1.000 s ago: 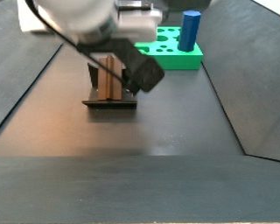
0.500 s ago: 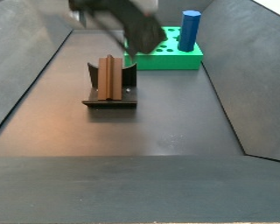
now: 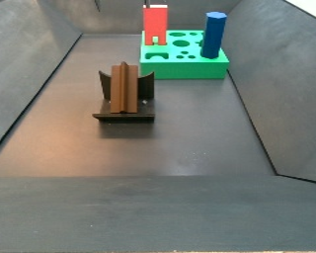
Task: Pick up the star object. Move up. Place the star object on the fixture. Regrasp the star object. Move to above the board. Insert the star object.
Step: Regrasp the star object.
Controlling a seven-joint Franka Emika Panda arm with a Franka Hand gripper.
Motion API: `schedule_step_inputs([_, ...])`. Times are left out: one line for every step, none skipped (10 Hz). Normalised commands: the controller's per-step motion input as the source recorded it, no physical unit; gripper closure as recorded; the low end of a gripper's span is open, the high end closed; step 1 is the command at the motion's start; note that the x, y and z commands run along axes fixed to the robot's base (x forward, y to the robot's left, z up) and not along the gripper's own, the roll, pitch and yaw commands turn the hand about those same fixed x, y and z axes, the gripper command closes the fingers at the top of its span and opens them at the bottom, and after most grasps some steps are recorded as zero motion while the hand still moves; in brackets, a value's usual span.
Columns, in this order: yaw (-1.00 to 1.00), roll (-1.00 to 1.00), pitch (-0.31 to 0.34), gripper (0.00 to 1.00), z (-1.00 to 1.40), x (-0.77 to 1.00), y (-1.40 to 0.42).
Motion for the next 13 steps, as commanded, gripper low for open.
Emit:
schedule_step_inputs([0.03,1.0,0.021,0.0,0.02,-0.03,-0.04])
schedule_step_inputs([0.03,1.0,0.016,0.0,0.02,-0.04,-0.03])
schedule_step_inputs([0.03,1.0,0.009,0.0,0.02,-0.05,-0.03])
schedule_step_inputs([0.03,1.0,0.003,0.0,0.0,-0.05,-0.03])
schedule_step_inputs([0.03,1.0,-0.002,0.0,0.0,-0.05,-0.03])
schedule_step_inputs([0.03,1.0,-0.009,0.0,0.01,-0.04,-0.02])
schedule_step_inputs([0.03,1.0,-0.018,0.0,0.01,-0.04,-0.02])
schedule_step_inputs([0.04,1.0,-0.024,0.0,0.01,-0.03,-0.02])
schedule_step_inputs([0.04,1.0,-0.028,0.0,0.01,-0.03,-0.02])
schedule_step_inputs([0.04,1.0,-0.027,0.0,0.01,-0.03,-0.01])
schedule_step_inputs([0.04,1.0,-0.024,0.0,0.01,-0.02,-0.02])
schedule_step_inputs([0.04,1.0,-0.022,0.0,0.01,-0.01,-0.02])
schedule_step_inputs([0.04,1.0,-0.017,0.0,0.0,0.0,-0.02])
